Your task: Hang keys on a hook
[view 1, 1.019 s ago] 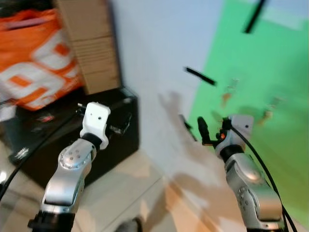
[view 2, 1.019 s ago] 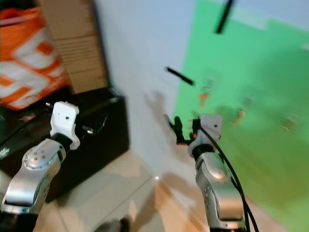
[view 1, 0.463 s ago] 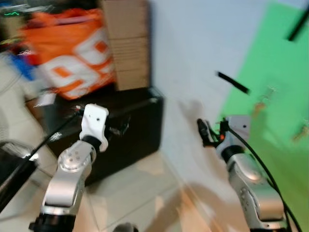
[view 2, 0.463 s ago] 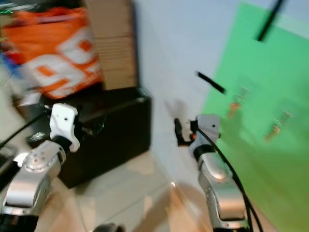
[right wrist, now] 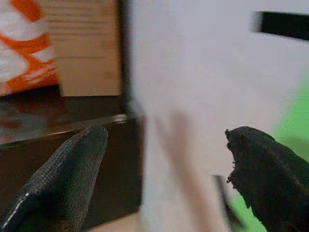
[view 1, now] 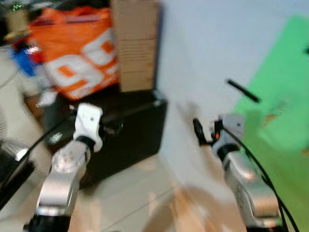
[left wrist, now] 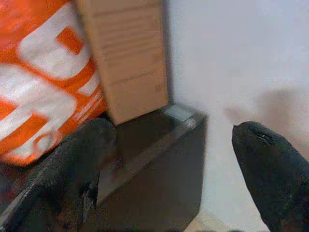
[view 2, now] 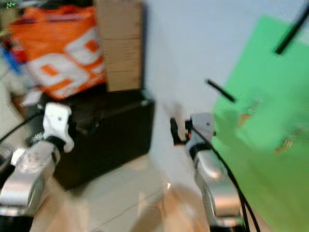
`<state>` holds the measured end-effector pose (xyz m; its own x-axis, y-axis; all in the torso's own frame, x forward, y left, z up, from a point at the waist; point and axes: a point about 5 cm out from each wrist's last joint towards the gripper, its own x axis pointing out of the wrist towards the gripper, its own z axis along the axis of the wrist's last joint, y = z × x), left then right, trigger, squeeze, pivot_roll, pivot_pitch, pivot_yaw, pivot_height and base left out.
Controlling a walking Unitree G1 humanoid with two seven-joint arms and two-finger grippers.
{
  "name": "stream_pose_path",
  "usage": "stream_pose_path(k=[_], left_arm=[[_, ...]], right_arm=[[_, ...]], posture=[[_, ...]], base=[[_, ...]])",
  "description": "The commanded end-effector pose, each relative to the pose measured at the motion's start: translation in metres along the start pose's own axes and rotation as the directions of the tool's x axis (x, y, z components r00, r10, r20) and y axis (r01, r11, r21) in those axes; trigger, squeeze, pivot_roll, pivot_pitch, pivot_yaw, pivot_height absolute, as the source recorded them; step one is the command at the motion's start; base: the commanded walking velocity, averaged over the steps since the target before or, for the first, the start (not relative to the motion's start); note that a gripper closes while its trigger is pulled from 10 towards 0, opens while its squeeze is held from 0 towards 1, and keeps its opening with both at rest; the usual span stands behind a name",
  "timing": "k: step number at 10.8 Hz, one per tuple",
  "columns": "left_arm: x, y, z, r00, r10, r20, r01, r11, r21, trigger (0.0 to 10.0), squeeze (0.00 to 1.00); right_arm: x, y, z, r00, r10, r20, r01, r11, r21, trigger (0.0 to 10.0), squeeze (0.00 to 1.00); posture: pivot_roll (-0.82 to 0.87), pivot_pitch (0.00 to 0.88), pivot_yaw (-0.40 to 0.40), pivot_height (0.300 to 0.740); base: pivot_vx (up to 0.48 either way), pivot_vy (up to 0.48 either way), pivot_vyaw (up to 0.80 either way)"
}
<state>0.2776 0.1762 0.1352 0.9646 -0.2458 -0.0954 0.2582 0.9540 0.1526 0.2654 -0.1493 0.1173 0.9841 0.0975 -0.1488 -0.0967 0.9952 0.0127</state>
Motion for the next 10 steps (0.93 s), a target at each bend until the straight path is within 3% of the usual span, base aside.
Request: stream_pose_path(k=[1,5,10], left_arm=[[0.0018,-0.0089,0.0023,0.999,-0.030,0.010,0.030,0.999,-0.010,10.0,0.00],[0.0007,-0.0091,0.0018,0.999,-0.036,0.007,0.036,0.999,-0.008,10.0,0.00],[0.0008,-0.0096,0.0024,0.999,-0.044,0.013,0.044,0.999,-0.003,10.0,0.00]], right_arm=[[-0.0011,-0.0124,-0.0019,0.999,-0.052,-0.010,0.052,0.999,-0.013,10.0,1.00],[-0.0004,-0.0086,-0.0037,1.000,-0.022,-0.016,0.022,1.000,0.003,10.0,1.00],[-0.0008,-0.0076,-0.0045,1.000,-0.016,-0.016,0.016,1.000,0.003,10.0,1.00]], posture=[[-0.02,0.000,-0.055,0.740],[-0.02,0.000,-0.056,0.740],[-0.02,0.000,-0.056,0.740]], base=[[0.382,0.000,0.00],[0.386,0.000,0.00],[0.432,0.000,0.80]])
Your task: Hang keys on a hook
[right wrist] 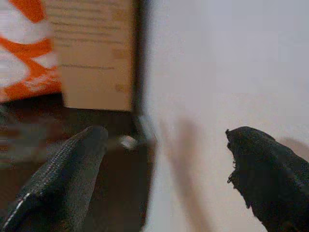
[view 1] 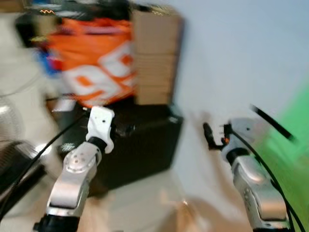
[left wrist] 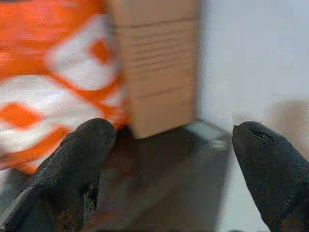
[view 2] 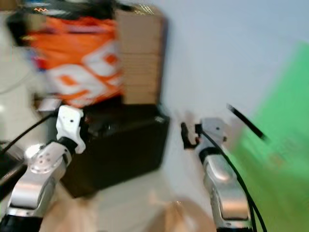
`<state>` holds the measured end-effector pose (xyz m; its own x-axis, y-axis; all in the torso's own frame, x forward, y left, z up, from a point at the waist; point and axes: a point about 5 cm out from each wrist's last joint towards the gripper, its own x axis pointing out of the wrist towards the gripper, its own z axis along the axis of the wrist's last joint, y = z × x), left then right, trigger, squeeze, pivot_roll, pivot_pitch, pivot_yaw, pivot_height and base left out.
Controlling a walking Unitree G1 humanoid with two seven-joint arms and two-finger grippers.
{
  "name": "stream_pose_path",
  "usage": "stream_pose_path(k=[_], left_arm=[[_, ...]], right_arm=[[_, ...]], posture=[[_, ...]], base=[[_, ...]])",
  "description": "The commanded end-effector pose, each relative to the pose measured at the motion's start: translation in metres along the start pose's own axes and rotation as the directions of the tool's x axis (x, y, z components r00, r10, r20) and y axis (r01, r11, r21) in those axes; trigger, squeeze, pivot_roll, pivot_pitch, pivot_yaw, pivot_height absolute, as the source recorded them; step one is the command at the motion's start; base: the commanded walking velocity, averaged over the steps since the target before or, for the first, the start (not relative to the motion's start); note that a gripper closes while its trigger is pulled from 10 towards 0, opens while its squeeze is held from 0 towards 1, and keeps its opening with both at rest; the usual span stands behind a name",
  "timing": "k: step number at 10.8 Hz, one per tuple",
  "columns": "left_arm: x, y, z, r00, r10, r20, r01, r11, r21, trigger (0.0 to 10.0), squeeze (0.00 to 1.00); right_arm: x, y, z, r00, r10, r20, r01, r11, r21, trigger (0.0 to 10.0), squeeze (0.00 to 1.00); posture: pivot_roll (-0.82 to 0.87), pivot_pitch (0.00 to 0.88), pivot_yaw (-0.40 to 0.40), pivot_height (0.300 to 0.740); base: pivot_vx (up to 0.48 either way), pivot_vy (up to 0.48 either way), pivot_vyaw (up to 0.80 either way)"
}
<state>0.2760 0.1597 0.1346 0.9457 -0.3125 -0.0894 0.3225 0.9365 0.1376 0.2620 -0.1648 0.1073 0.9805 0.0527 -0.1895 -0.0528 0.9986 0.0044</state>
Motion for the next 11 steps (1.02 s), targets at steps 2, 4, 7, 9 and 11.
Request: stream_pose_path(k=[2,4,7,9,11], left_arm=[[-0.0024,0.0070,0.0003,1.000,0.027,-0.004,-0.027,1.000,0.004,10.0,0.00],[-0.0021,0.0071,0.0003,1.000,0.029,-0.004,-0.029,1.000,0.003,10.0,0.00],[-0.0008,0.0076,0.0009,0.999,0.032,-0.004,-0.032,0.999,0.002,10.0,0.00],[-0.0002,0.0088,0.0008,0.999,0.036,-0.005,-0.036,0.999,-0.001,10.0,0.00],[-0.0012,0.0124,-0.0006,0.999,0.043,-0.014,-0.043,0.999,0.000,10.0,0.00]], right_arm=[[0.0024,0.0082,0.0061,0.999,0.032,0.025,-0.032,0.999,-0.002,10.0,1.00],[0.0028,0.0089,0.0061,0.999,0.046,0.024,-0.046,0.999,-0.011,10.0,1.00],[0.0036,0.0095,0.0063,0.997,0.069,0.024,-0.068,0.997,-0.021,10.0,1.00],[0.0045,0.0104,0.0074,0.996,0.083,0.026,-0.082,0.996,-0.034,10.0,1.00],[0.0053,0.0126,0.0091,0.996,0.083,0.035,-0.082,0.996,-0.034,10.0,1.00]], posture=[[-0.02,0.000,-0.058,0.740],[-0.02,0.000,-0.059,0.740],[-0.02,0.000,-0.061,0.740],[-0.02,0.000,-0.061,0.740],[-0.02,0.000,-0.047,0.740]], base=[[0.456,0.000,0.65],[0.459,0.000,0.00],[0.458,0.000,0.00],[0.459,0.000,0.80],[0.458,0.000,0.40]])
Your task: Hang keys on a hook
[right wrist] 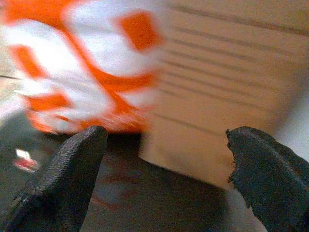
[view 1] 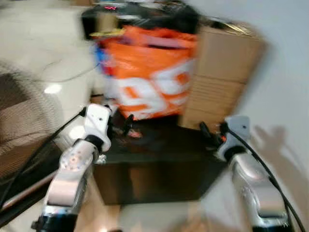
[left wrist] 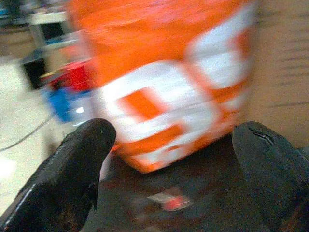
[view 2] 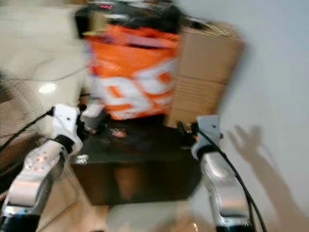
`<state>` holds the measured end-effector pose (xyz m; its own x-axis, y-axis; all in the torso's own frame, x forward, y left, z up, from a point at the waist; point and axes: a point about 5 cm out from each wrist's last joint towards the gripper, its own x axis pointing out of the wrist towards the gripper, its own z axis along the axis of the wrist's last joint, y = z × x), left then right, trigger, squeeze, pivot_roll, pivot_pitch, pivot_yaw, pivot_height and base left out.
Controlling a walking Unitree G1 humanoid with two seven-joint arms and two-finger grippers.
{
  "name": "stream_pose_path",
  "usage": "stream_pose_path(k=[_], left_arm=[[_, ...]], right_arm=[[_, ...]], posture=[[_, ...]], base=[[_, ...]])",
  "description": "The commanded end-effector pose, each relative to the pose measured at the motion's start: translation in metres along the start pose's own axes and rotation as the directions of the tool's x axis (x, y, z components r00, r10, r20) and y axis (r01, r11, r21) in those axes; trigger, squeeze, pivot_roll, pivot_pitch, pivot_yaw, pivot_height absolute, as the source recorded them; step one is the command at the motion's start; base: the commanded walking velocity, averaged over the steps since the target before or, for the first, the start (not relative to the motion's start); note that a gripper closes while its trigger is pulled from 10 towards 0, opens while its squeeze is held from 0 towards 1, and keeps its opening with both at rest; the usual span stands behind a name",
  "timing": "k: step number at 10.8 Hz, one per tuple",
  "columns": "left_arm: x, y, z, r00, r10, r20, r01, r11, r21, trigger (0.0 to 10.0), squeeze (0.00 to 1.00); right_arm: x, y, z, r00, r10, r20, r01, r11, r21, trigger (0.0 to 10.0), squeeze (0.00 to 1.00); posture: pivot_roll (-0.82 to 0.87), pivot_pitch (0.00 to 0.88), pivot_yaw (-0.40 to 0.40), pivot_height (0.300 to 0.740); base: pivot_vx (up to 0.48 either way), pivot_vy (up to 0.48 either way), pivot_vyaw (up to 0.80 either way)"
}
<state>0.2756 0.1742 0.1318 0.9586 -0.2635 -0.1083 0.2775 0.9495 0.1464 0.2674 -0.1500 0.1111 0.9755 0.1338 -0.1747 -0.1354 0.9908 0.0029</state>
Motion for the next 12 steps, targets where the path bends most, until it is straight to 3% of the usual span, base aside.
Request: stream_pose_path(k=[1,3,5,7,10,12], left_arm=[[0.003,0.001,0.004,1.000,-0.004,0.007,0.004,1.000,-0.001,10.0,0.00],[0.002,0.003,0.004,1.000,-0.015,-0.001,0.015,1.000,0.024,10.0,0.00],[-0.001,0.002,0.004,1.000,-0.016,-0.001,0.016,1.000,0.027,10.0,0.00],[-0.003,0.001,0.002,0.999,-0.031,-0.010,0.032,0.999,0.021,10.0,0.00],[-0.005,-0.003,-0.003,0.999,-0.046,-0.015,0.046,0.999,0.006,10.0,0.00],[-0.006,-0.001,-0.003,0.999,-0.035,-0.016,0.035,0.999,0.006,10.0,0.00]], right_arm=[[-0.001,-0.001,0.004,1.000,0.006,0.020,-0.005,1.000,-0.026,10.0,1.00],[-0.002,-0.001,0.001,1.000,0.017,0.013,-0.017,0.999,-0.035,10.0,1.00],[-0.005,0.001,-0.004,0.992,0.127,-0.021,-0.128,0.990,-0.053,10.0,1.00],[-0.011,-0.001,-0.005,0.977,0.210,-0.044,-0.213,0.974,-0.076,10.0,1.00],[-0.019,-0.020,-0.012,0.979,0.181,-0.091,-0.189,0.978,-0.088,10.0,1.00],[-0.018,-0.020,-0.014,0.979,0.177,-0.097,-0.185,0.979,-0.083,10.0,1.00]], posture=[[-0.01,0.000,-0.042,0.740],[0.00,0.000,-0.041,0.740],[0.00,0.000,-0.050,0.740],[0.00,0.000,-0.049,0.740],[-0.02,0.000,-0.050,0.740],[-0.01,0.000,-0.051,0.740]], base=[[0.450,0.000,0.00],[0.442,0.000,0.00],[0.448,0.000,0.00],[0.420,0.000,0.80],[0.000,0.000,0.00],[0.000,0.000,0.00]])
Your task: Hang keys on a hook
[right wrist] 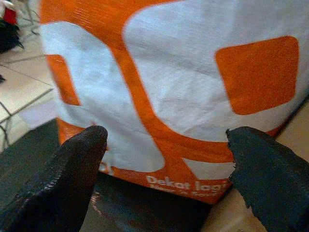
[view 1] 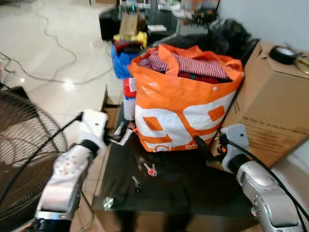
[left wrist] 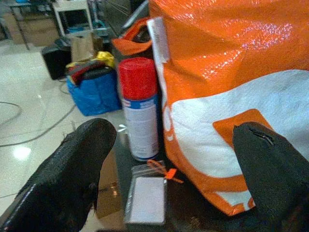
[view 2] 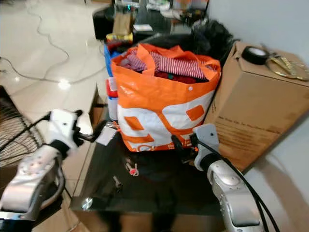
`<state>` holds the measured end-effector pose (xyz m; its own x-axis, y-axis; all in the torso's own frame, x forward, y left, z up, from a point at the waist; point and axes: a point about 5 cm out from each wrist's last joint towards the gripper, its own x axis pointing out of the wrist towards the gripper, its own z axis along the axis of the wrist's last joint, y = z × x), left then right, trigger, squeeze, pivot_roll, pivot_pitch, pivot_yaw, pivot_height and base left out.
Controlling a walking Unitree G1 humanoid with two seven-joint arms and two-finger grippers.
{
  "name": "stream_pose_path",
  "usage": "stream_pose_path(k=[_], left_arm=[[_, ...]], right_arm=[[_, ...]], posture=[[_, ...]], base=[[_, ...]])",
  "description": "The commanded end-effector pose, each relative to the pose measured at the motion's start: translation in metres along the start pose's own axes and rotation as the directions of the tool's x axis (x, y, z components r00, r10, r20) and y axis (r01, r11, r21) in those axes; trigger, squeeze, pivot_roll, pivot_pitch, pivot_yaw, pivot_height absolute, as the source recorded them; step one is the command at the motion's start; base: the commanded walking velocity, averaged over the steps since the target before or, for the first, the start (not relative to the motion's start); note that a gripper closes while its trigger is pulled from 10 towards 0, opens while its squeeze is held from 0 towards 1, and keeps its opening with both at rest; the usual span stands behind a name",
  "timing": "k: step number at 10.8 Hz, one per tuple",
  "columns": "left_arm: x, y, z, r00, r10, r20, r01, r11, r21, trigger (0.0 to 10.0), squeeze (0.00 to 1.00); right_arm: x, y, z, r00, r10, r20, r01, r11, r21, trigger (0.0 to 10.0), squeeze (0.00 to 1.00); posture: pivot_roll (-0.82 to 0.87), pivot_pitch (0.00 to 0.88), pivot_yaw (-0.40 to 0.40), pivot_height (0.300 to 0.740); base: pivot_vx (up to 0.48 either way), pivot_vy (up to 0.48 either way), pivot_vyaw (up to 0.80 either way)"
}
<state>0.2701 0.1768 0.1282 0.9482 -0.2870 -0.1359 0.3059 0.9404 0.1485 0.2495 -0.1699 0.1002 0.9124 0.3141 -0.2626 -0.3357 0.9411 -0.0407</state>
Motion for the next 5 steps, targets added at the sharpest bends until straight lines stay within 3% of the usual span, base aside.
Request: stream_pose_path(k=[1,4,5], left_arm=[[-0.0002,-0.0011,0.0018,1.000,-0.004,0.008,0.004,1.000,0.002,10.0,0.00],[-0.0005,-0.0006,-0.0030,1.000,-0.006,-0.020,0.007,1.000,0.016,10.0,0.00],[-0.0018,-0.0014,-0.0053,0.999,-0.026,-0.035,0.027,0.999,0.032,10.0,0.00]], right_arm=[[-0.0001,-0.0023,0.0007,1.000,-0.007,-0.004,0.007,1.000,-0.003,10.0,1.00],[0.0044,0.0000,0.0036,1.000,0.014,-0.015,-0.015,1.000,-0.023,10.0,1.00],[0.0057,0.0051,0.0020,0.994,0.093,-0.052,-0.096,0.994,-0.047,10.0,1.00]], posture=[[-0.01,0.000,-0.051,0.740],[-0.01,0.000,-0.048,0.740],[-0.01,0.000,-0.050,0.740]], base=[[0.000,0.000,0.00],[0.000,0.000,0.00],[0.000,0.000,0.00]])
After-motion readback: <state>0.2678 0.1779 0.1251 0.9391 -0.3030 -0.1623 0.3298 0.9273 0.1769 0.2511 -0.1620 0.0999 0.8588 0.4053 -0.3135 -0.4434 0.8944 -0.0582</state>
